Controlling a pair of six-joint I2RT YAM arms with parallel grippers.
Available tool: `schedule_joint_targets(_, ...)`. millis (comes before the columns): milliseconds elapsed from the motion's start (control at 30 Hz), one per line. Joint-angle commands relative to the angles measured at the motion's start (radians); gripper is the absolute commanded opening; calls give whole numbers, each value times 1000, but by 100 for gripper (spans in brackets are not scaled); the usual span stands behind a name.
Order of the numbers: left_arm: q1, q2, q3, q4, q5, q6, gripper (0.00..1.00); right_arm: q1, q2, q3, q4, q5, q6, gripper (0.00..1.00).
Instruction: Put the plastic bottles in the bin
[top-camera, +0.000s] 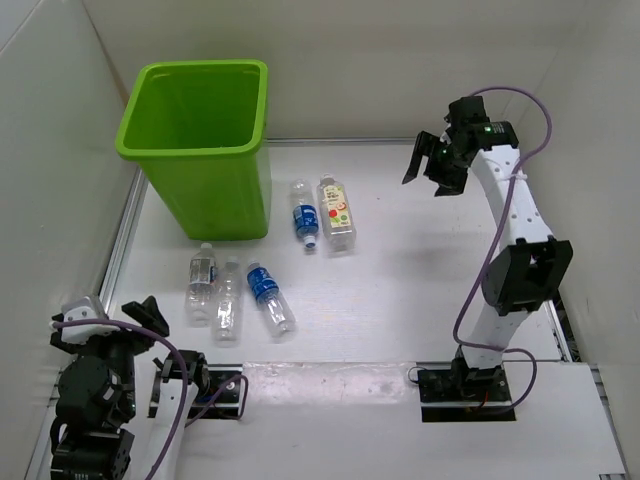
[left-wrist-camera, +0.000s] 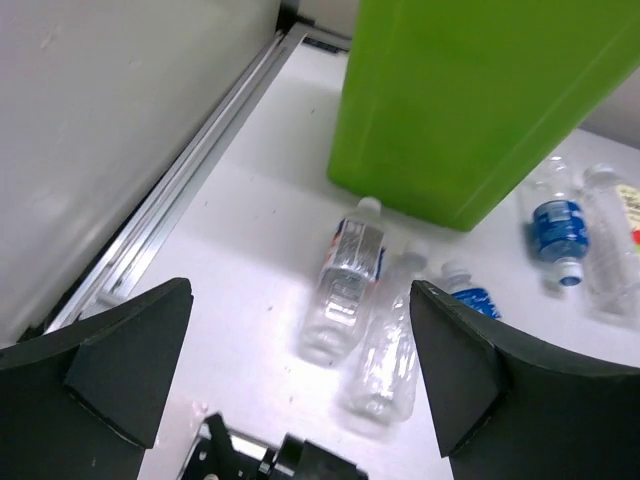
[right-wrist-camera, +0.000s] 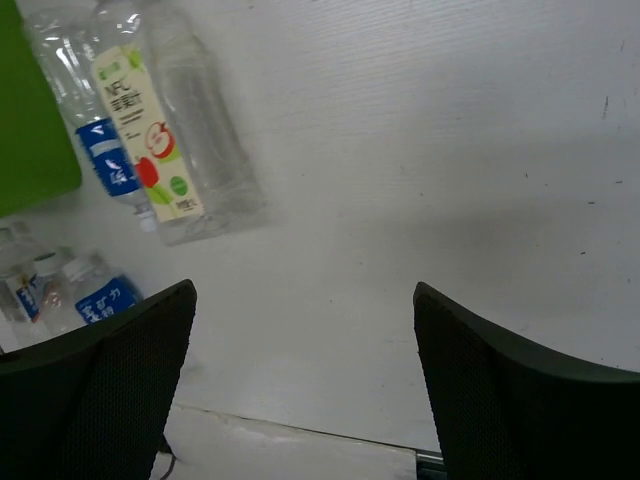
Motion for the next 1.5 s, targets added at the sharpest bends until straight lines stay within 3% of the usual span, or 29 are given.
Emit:
schedule_joint_targets(0,-17,-22,14,-113,-72,-45,100,36,-99,86,-55,-11,25,90)
schedule_joint_targets(100,-71,-42,17,-139,-143,-90,100,168,-134,231,-108,178,42,90)
schedule_joint_targets(133,-88,-41,22,-151,-165,-107,100,197,-145,237,-103,232,53,90)
schedule_joint_targets(167,-138,-44,28,-154,-166,-102,100,218,-156,191,-84,421,86,90)
schedule_joint_targets(200,-149,-41,33,-148,-160,-91,100,250,-185,154,-79,464,120,90)
schedule_joint_targets(233,-161,-39,40,-133,-138,-75,100,240,-202,68,-62,434,137,90)
schedule_joint_targets(300,-196,-29,49,-107,-126,-50,100,150,-203,29,-21,92,91,90)
schedule_joint_targets(333,-203,-13,57,-84,-88,-21,100,146,-209,-13,4,70,102,90)
schedule_joint_targets(367,-213,14,78,-94,-24,19,100,168,-223,-27,9,73,116,90)
schedule_joint_targets(400,-218,25,88,-102,0,89,100,191,-234,-39,16,184,125,90)
schedule_joint_targets(500,-221,115,77,-125,-62,35,100,309,-237,-58,29,298,149,90)
schedule_joint_targets(667,-221,123,-8,-29,89,166,100,465,-116,46,23,222,128,90)
schedule_joint_targets(800,-223,76,-110,51,43,159,100,569,72,221,-77,265,102,90)
schedule_joint_targets(833,-221,65,-121,57,41,145,100,580,95,308,-88,266,99,90)
schedule_joint_targets(933,-226,37,-180,80,45,120,100,609,171,367,-109,241,81,90)
schedule_joint_targets(1200,-227,-1,-234,100,167,139,100,674,304,383,-77,185,101,90)
schedule_joint_targets(1467,-243,-24,-268,111,137,126,100,689,399,452,-33,197,114,90)
